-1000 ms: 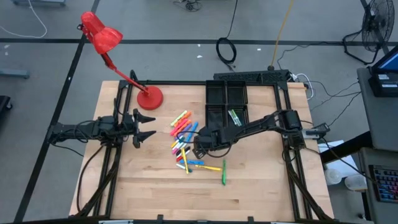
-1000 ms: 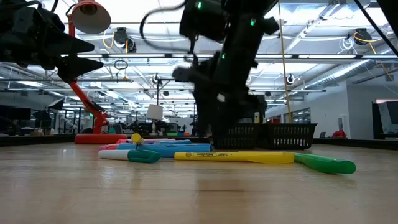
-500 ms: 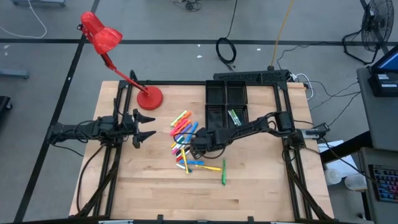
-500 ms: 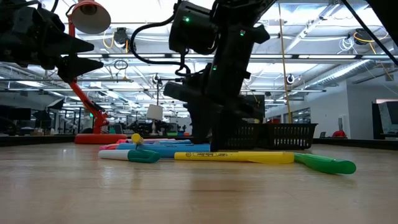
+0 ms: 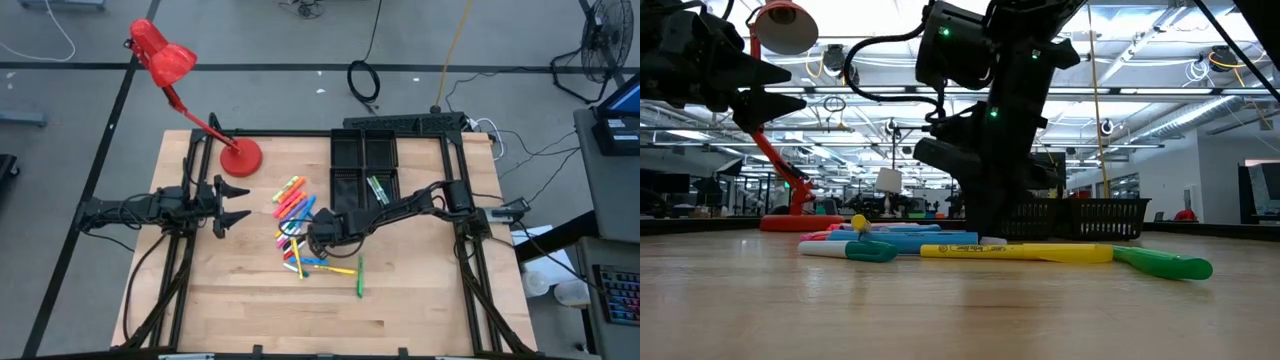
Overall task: Pick & Place Markers
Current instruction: Put the blue marker pen into the bottom right black bin
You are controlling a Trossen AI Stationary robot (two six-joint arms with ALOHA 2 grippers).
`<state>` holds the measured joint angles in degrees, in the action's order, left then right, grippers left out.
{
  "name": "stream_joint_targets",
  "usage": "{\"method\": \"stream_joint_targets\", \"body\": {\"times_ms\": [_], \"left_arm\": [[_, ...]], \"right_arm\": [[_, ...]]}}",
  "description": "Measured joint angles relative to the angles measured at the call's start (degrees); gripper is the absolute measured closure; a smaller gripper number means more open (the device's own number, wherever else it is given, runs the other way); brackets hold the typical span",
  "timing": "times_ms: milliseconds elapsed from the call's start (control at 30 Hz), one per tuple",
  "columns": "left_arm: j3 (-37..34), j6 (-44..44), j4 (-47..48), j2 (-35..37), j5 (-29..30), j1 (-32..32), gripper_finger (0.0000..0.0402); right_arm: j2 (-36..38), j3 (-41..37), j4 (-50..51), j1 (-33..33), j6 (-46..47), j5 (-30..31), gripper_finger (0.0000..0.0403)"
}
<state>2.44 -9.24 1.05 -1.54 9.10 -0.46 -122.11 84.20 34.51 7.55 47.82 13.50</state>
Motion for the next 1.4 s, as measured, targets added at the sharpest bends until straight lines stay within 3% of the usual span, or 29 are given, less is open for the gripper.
{"method": "stream_joint_targets", "body": {"times_ms": [367, 500, 667, 800, 933, 1100, 1267, 1400], "left_arm": [[0.0, 0.0, 0.0, 0.0, 0.0, 0.0, 0.0078], [0.0, 0.0, 0.0, 0.0, 0.0, 0.0, 0.0078], [0.0, 0.0, 0.0, 0.0, 0.0, 0.0, 0.0078], [0.0, 0.0, 0.0, 0.0, 0.0, 0.0, 0.0078], [0.0, 0.0, 0.0, 0.0, 0.0, 0.0, 0.0078], [0.0, 0.0, 0.0, 0.0, 0.0, 0.0, 0.0078], [0.0, 0.0, 0.0, 0.0, 0.0, 0.0, 0.0078], [0.0, 0.0, 0.0, 0.0, 0.0, 0.0, 0.0078]], "right_arm": [[14.7, -0.2, 1.5, 6.1, -10.6, 2.4, 0.0388], [19.9, -0.3, 4.6, 9.1, -13.3, 8.2, 0.0389], [26.4, -2.1, 19.1, 10.8, -6.4, 20.5, 0.039], [32.7, -9.5, 23.9, 9.0, 0.9, 24.0, 0.039], [39.9, -19.8, 22.0, 3.9, 3.1, 22.2, 0.0391], [48.0, -32.6, 7.9, -5.2, -3.3, 13.5, 0.0391], [50.6, -41.0, -4.6, -13.1, -7.9, 5.7, 0.039], [50.6, -44.1, -9.2, -16.0, -10.0, 5.0, 0.0383]]}}
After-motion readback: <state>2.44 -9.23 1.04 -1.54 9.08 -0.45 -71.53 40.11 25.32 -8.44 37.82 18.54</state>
